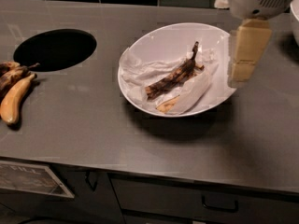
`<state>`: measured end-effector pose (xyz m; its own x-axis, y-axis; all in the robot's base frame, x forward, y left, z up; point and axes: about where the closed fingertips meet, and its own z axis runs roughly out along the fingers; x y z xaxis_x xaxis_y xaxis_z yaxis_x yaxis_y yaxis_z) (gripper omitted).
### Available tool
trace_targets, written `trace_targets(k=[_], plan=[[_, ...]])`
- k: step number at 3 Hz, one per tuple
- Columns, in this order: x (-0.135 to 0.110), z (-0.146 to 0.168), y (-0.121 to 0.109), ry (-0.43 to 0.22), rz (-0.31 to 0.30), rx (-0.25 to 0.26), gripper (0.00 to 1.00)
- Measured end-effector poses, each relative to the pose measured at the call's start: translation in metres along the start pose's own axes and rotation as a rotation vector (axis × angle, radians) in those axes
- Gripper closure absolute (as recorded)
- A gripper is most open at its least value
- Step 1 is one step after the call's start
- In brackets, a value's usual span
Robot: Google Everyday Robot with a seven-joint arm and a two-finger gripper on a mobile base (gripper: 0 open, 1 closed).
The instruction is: Pick banana from white bowl
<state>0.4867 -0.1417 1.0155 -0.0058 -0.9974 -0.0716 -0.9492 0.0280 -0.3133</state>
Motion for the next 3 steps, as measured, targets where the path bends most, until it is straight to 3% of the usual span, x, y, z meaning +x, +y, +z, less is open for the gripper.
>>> trace_targets(k=[1,3], plan=[[-0.028,0.001,-0.024,-0.028,-0.062,0.027,0.00],[-0.040,0.005,-0.033,-0.048,-0.079,0.048,0.00]])
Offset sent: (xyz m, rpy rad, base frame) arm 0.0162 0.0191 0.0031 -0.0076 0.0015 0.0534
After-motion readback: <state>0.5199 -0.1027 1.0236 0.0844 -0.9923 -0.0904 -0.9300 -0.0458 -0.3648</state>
